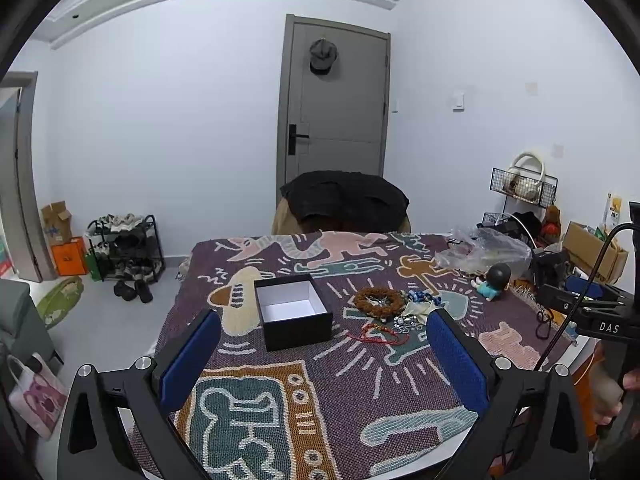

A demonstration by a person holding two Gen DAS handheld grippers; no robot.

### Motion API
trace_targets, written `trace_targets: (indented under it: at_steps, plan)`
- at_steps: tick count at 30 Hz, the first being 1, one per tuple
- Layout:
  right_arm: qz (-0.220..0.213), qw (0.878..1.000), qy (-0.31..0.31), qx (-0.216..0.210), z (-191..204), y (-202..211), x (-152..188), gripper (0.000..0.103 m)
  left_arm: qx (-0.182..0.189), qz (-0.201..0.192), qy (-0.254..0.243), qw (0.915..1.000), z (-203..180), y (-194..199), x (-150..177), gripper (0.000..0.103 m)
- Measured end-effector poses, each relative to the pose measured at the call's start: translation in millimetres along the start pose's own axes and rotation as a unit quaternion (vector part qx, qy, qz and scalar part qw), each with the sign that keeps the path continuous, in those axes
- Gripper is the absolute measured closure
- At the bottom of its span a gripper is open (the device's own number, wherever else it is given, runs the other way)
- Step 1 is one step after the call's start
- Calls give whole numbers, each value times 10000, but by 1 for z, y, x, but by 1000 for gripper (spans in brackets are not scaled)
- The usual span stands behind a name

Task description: Organize jewelry

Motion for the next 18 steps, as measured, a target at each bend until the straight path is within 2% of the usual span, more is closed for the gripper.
trace_targets:
  at_steps: [18]
  plan:
    - [-84, 9999, -132, 36, 8, -3, 4, 1, 49, 109, 78, 9999, 1, -6, 0, 1]
Point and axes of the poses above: each gripper's, at about its wrist camera, not at the fingertips, and y roughly against the way its jaws point, z to its left, x to its underside, the point moved 3 cm from there along -y, roughly the way its jaws point
